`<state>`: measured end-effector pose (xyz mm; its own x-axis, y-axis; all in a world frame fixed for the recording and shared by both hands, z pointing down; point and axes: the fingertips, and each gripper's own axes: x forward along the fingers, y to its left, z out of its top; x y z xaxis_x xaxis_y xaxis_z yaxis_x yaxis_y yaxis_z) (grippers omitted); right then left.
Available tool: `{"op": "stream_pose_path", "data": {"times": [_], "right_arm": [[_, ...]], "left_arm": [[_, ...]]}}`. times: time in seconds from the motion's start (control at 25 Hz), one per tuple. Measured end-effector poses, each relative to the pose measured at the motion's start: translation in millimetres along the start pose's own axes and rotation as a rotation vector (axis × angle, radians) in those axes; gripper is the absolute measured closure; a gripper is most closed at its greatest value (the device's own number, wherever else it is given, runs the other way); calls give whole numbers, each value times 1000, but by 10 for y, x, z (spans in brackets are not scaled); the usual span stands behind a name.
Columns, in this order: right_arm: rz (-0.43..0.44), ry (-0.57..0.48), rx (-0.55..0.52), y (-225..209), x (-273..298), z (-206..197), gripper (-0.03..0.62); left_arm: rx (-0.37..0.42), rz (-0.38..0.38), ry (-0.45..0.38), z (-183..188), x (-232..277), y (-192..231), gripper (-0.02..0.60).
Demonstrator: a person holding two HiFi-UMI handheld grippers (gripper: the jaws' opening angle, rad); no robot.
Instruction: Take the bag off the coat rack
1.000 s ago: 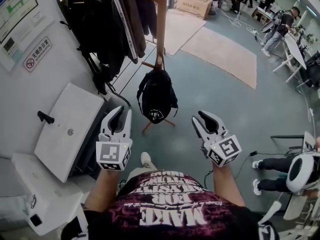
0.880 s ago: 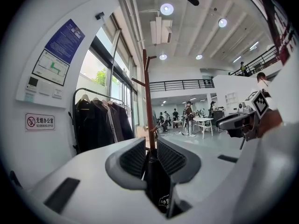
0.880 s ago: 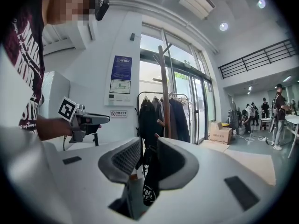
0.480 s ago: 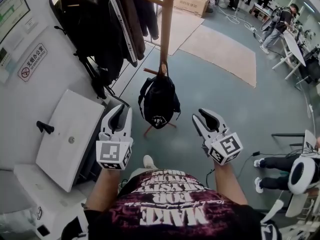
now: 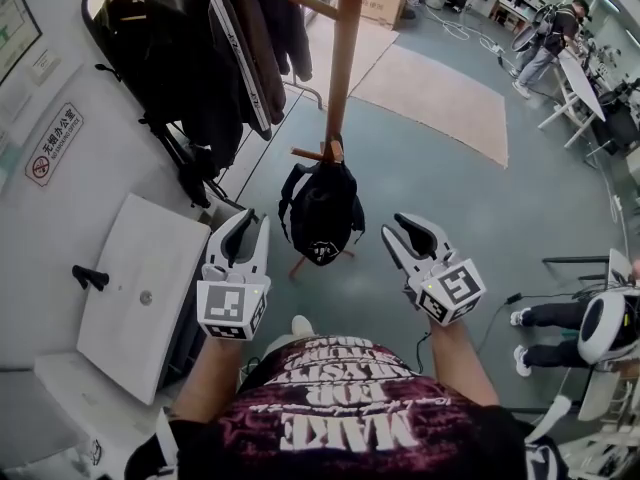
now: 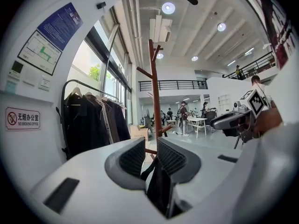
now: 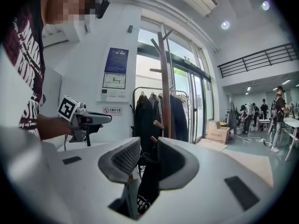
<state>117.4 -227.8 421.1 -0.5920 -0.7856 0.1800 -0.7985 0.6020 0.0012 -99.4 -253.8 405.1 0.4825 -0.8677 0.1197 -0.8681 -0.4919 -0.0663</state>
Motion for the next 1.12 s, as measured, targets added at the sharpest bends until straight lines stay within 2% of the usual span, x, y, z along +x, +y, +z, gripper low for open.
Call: {"op": "stream_pose_path", "data": {"times": [0.32, 0.72, 0.92, 1.12], "right_arm": [[-50, -18, -20, 15, 178, 94, 473], [-71, 3, 4, -66, 221, 13, 473], [-48, 0, 28, -185, 372, -43, 473], [10, 4, 36, -304, 636, 5, 473]], "left_arm": [[16, -44, -11, 2, 162, 218, 515], [13, -106, 7, -53, 388, 118, 515], [26, -104, 24, -96, 526, 87, 515], [-6, -74, 25, -56, 635, 196, 515]]}}
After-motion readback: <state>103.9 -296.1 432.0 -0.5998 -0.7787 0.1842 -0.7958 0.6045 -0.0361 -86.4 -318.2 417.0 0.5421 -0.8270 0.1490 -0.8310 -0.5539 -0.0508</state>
